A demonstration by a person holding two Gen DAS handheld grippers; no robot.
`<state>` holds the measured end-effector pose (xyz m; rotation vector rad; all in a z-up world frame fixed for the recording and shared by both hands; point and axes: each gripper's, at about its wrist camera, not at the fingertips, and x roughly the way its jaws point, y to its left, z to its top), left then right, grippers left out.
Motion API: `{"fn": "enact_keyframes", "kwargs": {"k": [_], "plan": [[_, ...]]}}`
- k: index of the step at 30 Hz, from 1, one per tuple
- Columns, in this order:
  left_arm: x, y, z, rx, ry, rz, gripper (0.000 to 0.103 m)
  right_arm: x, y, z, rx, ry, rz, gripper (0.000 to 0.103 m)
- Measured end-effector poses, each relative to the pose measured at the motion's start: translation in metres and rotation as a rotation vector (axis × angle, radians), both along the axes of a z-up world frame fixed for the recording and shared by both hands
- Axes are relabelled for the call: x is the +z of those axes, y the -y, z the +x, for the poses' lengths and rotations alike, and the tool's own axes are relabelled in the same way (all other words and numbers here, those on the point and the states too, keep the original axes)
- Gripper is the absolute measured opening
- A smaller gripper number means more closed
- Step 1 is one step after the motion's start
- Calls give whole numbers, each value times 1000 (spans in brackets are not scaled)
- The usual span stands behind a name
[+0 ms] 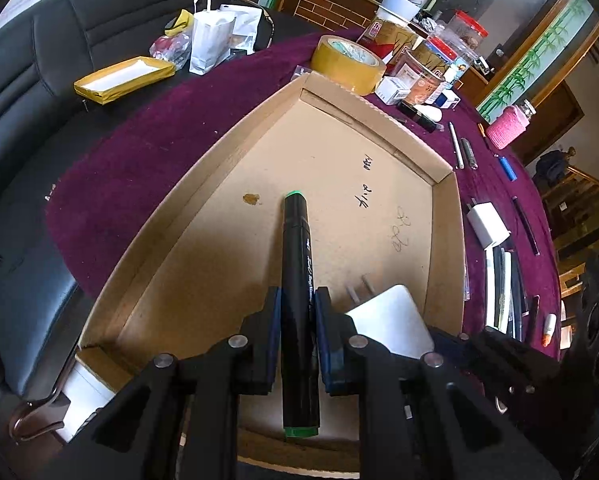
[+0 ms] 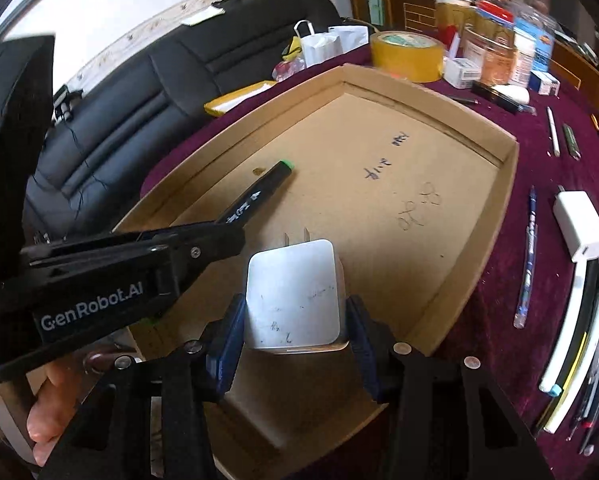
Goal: Organize rigid objects
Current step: 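Carry both into the cardboard tray and open both tools to release them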
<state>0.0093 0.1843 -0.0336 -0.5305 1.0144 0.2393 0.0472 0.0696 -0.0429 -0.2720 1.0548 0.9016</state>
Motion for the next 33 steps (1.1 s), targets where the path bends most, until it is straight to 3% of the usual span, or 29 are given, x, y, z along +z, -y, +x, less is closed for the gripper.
{"fn": "enact_keyframes", "kwargs": {"k": [9, 18, 21, 23, 25, 27, 30, 32, 33], "plan": [[-6, -1, 4, -5, -29, 24, 16, -12, -17, -2, 63, 45, -57, 53], [-14, -2, 1, 6, -23, 18, 16, -12, -16, 5, 89, 16, -4, 54], [-15, -3, -2, 14, -14, 9, 16, -11, -14, 2, 98, 19, 12, 57], [-15, -2, -3, 16, -10, 7, 16, -9, -9, -2, 95, 30, 17, 67], [-14, -1, -5, 19, -5, 15, 17, -7, 0, -4, 90, 23, 43, 68], [-11, 0, -7, 29, 5, 14, 23, -5, 12, -7, 86, 22, 75, 68], [0, 3, -13, 54, 33, 32, 41, 3, 35, -13, 63, 22, 123, 68], [11, 12, -18, 51, 74, 62, 59, 14, 58, -19, 46, 23, 176, 68], [19, 21, -20, 45, 91, 96, 60, 20, 73, -22, 24, 32, 196, 68]]}}
